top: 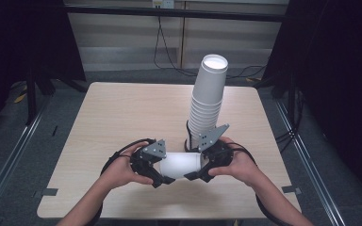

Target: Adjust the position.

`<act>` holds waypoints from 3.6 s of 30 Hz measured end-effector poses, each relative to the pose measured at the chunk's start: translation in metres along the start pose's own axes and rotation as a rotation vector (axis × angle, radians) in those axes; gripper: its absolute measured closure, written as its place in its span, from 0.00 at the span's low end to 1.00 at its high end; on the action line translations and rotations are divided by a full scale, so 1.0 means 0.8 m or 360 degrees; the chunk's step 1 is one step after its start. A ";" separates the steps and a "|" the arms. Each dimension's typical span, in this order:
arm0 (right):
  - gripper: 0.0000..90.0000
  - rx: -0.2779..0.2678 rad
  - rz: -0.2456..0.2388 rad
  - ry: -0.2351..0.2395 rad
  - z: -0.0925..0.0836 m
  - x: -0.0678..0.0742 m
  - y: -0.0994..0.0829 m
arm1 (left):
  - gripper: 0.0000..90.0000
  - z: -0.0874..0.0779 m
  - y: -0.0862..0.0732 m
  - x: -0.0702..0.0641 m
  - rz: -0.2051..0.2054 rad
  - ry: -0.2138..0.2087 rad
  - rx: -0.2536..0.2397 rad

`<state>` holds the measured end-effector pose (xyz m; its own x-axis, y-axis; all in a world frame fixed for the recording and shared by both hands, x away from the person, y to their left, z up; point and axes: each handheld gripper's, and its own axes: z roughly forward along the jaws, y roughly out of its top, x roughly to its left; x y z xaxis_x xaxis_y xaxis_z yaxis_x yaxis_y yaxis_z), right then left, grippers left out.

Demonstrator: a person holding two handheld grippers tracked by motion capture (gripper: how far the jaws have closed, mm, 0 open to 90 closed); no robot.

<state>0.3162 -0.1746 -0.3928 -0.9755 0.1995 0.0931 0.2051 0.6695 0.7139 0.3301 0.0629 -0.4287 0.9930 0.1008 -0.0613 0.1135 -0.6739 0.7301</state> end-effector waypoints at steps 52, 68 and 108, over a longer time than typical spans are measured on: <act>0.27 0.0511 -0.0044 0.0025 0.027 0.002 0.021 | 0.15 0.004 0.013 -0.008 0.0134 0.0052 0.0244; 0.26 0.0250 -0.0060 0.0028 0.017 0.001 0.008 | 0.11 -0.013 0.005 0.001 0.0079 -0.0031 -0.0033; 0.20 0.0150 -0.0035 -0.0026 0.022 0.000 -0.014 | 0.15 -0.042 0.010 0.006 0.0029 -0.0019 -0.0056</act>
<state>0.3149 -0.1697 -0.4127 -0.9785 0.1955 0.0661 0.1911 0.7379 0.6473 0.3348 0.0824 -0.4005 0.9953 0.0799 -0.0556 0.0943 -0.6492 0.7548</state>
